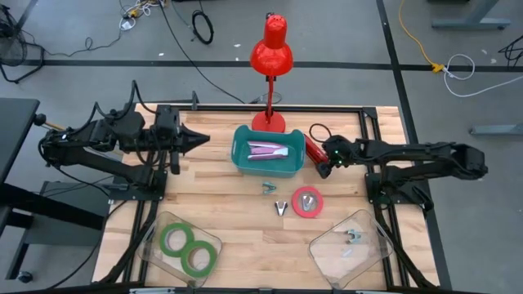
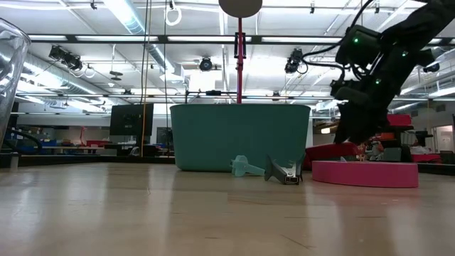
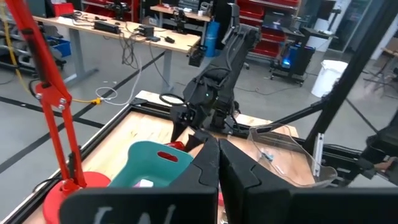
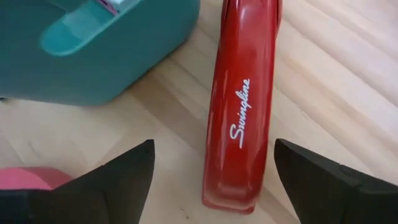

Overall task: Pick and place Stapler, Stapler remover, tape
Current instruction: Put the red stapler in the blue bin

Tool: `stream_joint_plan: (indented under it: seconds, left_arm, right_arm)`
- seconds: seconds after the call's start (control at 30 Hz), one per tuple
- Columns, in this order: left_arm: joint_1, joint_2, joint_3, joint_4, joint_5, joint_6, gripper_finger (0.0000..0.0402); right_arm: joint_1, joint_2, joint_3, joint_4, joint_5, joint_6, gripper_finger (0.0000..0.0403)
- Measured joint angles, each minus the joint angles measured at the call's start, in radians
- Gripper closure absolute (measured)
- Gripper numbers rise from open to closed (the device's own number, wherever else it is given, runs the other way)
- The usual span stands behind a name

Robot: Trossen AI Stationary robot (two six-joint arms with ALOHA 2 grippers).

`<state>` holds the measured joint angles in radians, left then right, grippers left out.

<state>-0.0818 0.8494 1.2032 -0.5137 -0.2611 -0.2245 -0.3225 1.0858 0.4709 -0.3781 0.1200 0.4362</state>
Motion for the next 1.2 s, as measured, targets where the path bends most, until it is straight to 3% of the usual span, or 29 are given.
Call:
stream_joint_plan:
  seconds: [0.37, 0.9, 1.2]
  left_arm:
    - [0.0, 0.0, 0.0, 0.0, -0.009, 0.0, 0.0399]
    - [0.0, 0.0, 0.0, 0.0, -0.009, 0.001, 0.0399]
    - [0.0, 0.0, 0.0, -0.106, -0.008, 0.017, 0.0399]
  right_arm:
    - [-0.004, 0.07, 0.0, 0.037, 0.019, -0.004, 0.0102]
    - [-0.005, 0.075, 0.0, 0.033, 0.022, -0.003, 0.0261]
    - [-0.006, 0.075, 0.0, 0.029, 0.01, -0.021, 0.026]
